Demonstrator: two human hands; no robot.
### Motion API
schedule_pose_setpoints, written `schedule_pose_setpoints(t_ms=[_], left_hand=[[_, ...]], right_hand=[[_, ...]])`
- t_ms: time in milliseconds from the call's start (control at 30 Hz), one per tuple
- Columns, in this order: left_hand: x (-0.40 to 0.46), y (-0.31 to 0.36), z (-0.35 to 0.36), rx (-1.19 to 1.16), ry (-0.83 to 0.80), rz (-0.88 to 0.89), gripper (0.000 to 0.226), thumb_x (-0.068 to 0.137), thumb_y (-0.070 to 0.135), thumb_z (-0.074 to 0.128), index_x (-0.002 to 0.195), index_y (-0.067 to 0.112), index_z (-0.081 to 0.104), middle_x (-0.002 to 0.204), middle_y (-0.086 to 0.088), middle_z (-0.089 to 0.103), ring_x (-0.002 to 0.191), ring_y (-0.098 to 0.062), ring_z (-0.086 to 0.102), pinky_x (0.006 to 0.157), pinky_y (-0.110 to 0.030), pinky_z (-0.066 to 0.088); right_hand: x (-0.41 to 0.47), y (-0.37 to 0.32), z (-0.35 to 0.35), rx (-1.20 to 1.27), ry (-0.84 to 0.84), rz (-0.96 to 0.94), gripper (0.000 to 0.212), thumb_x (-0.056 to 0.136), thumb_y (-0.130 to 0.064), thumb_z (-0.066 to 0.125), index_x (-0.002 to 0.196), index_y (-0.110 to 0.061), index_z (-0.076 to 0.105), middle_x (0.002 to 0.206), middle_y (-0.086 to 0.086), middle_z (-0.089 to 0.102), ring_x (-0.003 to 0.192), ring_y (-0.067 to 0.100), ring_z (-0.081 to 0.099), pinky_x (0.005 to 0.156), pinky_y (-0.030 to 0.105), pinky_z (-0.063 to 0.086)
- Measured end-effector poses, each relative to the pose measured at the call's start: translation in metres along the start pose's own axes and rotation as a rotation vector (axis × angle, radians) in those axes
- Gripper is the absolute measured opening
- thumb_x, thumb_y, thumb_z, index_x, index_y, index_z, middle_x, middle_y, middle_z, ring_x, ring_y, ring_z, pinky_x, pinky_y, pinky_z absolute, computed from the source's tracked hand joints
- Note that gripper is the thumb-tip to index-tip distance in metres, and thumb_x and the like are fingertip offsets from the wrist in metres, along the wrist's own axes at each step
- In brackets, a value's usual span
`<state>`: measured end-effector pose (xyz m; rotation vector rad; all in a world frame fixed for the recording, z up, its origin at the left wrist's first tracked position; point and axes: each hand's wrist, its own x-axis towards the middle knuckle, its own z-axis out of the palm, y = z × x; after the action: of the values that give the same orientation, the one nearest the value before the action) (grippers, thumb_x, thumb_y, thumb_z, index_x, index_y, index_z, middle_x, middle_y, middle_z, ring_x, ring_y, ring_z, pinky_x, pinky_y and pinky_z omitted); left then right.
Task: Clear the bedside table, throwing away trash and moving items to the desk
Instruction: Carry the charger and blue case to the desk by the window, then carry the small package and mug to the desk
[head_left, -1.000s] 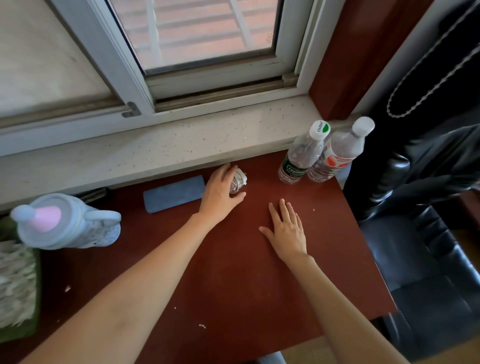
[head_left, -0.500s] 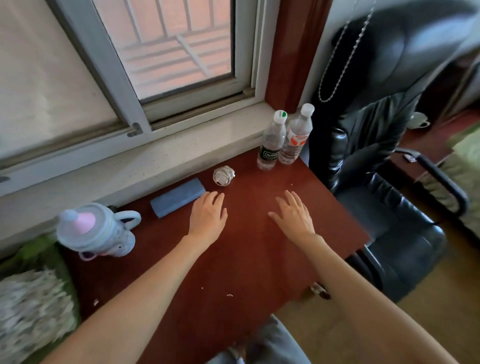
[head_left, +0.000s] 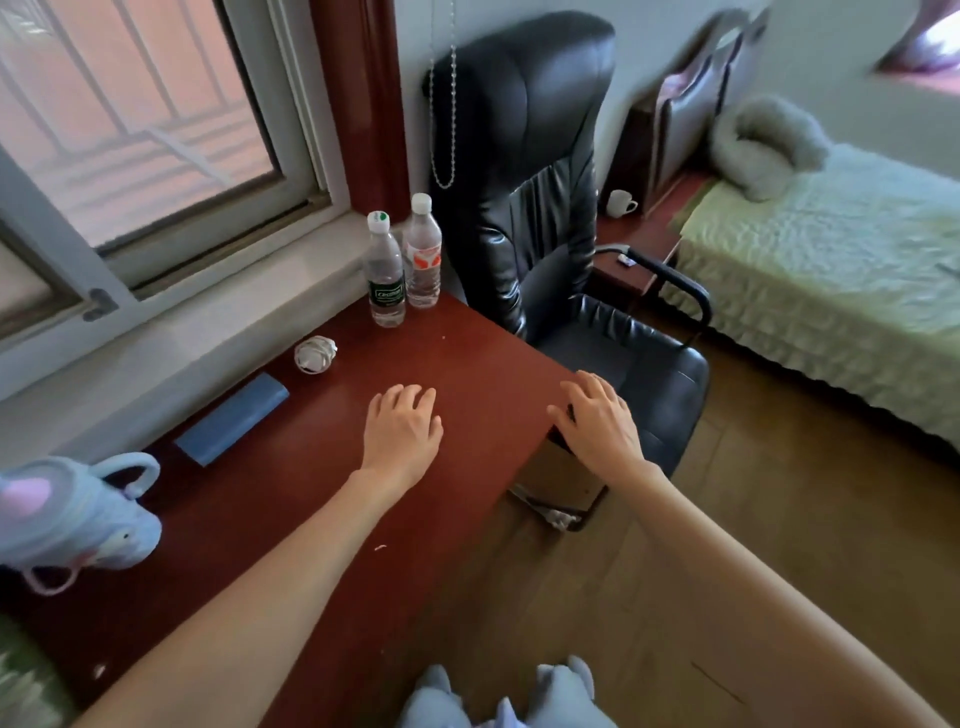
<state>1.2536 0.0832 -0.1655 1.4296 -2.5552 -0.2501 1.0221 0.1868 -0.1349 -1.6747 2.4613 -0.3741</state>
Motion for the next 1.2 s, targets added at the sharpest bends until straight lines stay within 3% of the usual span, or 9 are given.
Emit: schedule_pose_setpoints(t_ms=[167,467,700,933,1200], left_hand=[[0.015,0.083,0.003,-0.035,0.053,0.078,0.042,0.094,0.026,0.048,0.133,0.011,0.052,0.135,-0.01,0.054,0.13,-0.029,0.042,0.109,-0.045,0.031],[0.036,0.3,0.038,-0.061,0.034,0.262,0.042,0.089,0.026,0.054,0.128,0.008,0.056,0.128,-0.013,0.059,0.121,-0.031,0.05,0.101,-0.044,0.037],[0.047,0.419,0.067,-0.053,-0.006,0.373,0.045,0.092,0.03,0.051,0.132,0.01,0.052,0.135,-0.011,0.054,0.128,-0.028,0.045,0.107,-0.043,0.032],[0.108,0.499,0.097,-0.026,-0.044,0.452,0.048,0.093,0.034,0.049,0.135,0.012,0.049,0.138,-0.009,0.051,0.13,-0.026,0.042,0.109,-0.042,0.029],[0.238,0.574,0.13,-0.071,-0.046,0.501,0.047,0.092,0.033,0.051,0.133,0.011,0.051,0.135,-0.01,0.053,0.127,-0.028,0.045,0.108,-0.043,0.03]], right_hand=[[-0.031,0.07,-0.033,0.016,0.07,0.092,0.046,0.096,-0.04,0.046,0.135,-0.015,0.047,0.143,0.008,0.043,0.134,0.025,0.034,0.107,0.041,0.031],[-0.093,0.25,-0.102,-0.024,0.189,0.222,0.045,0.095,-0.04,0.045,0.132,-0.015,0.049,0.142,0.008,0.045,0.136,0.024,0.033,0.109,0.04,0.029],[-0.121,0.363,-0.136,-0.04,0.21,0.353,0.045,0.096,-0.038,0.045,0.132,-0.012,0.049,0.14,0.012,0.047,0.135,0.027,0.035,0.109,0.041,0.03],[-0.091,0.441,-0.144,-0.015,0.222,0.455,0.047,0.097,-0.037,0.043,0.135,-0.011,0.046,0.142,0.01,0.044,0.138,0.024,0.029,0.111,0.038,0.026],[0.016,0.532,-0.164,-0.012,0.197,0.504,0.049,0.097,-0.04,0.042,0.137,-0.012,0.044,0.144,0.009,0.042,0.139,0.024,0.027,0.111,0.037,0.023]])
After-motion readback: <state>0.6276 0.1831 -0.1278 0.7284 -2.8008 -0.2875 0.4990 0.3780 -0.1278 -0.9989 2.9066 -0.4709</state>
